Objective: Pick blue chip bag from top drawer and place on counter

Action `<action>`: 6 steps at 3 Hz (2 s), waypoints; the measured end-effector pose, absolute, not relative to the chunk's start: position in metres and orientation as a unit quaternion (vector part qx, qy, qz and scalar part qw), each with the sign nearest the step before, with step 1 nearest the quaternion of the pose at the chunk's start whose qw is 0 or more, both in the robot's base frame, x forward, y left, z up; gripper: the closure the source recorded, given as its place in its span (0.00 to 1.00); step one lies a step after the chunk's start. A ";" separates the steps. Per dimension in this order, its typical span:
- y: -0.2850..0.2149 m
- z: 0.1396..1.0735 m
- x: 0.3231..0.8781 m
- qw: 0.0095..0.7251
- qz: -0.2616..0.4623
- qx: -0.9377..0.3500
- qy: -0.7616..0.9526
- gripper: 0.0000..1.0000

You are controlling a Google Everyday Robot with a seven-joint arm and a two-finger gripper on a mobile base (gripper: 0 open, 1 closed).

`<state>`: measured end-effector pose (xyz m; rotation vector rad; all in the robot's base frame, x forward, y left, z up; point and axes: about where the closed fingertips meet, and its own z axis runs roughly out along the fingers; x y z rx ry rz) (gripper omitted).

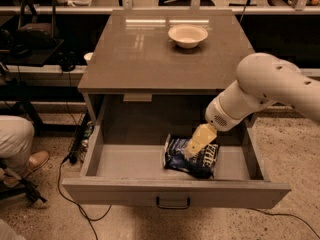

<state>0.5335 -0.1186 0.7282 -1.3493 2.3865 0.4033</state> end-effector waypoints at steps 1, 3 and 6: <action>-0.104 0.700 0.538 0.167 0.126 -0.490 0.846 0.00; -0.095 0.651 0.540 0.126 0.102 -0.500 0.851 0.00; -0.125 0.645 0.552 0.171 0.155 -0.473 0.850 0.72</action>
Offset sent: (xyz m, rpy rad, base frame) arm 0.0086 0.0285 -0.0883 -0.1809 0.0478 0.0431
